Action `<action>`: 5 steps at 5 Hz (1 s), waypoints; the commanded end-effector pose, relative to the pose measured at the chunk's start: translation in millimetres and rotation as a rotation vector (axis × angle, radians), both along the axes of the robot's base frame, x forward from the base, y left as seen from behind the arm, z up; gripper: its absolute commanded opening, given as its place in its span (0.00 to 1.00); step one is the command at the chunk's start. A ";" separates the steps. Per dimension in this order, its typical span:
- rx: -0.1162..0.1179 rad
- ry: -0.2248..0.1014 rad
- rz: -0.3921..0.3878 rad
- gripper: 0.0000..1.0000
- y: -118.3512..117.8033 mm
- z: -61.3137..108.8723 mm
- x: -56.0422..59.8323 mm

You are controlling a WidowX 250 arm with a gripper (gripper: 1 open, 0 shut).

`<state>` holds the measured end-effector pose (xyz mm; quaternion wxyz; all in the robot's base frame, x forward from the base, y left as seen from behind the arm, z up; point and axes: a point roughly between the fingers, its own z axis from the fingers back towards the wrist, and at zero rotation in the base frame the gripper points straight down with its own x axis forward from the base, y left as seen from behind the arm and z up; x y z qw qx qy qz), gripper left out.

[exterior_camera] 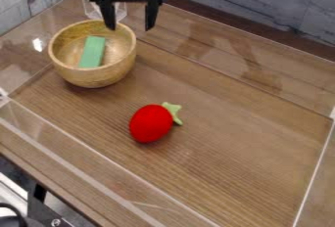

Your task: Put the green object in the brown bowl

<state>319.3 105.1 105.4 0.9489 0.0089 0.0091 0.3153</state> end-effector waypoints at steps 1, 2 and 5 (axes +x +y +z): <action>0.019 -0.072 0.016 1.00 -6.7 24.7 2.5; 0.015 -0.066 0.037 1.00 -14.2 24.8 -2.9; -0.002 -0.066 0.035 1.00 -1.3 21.0 -24.6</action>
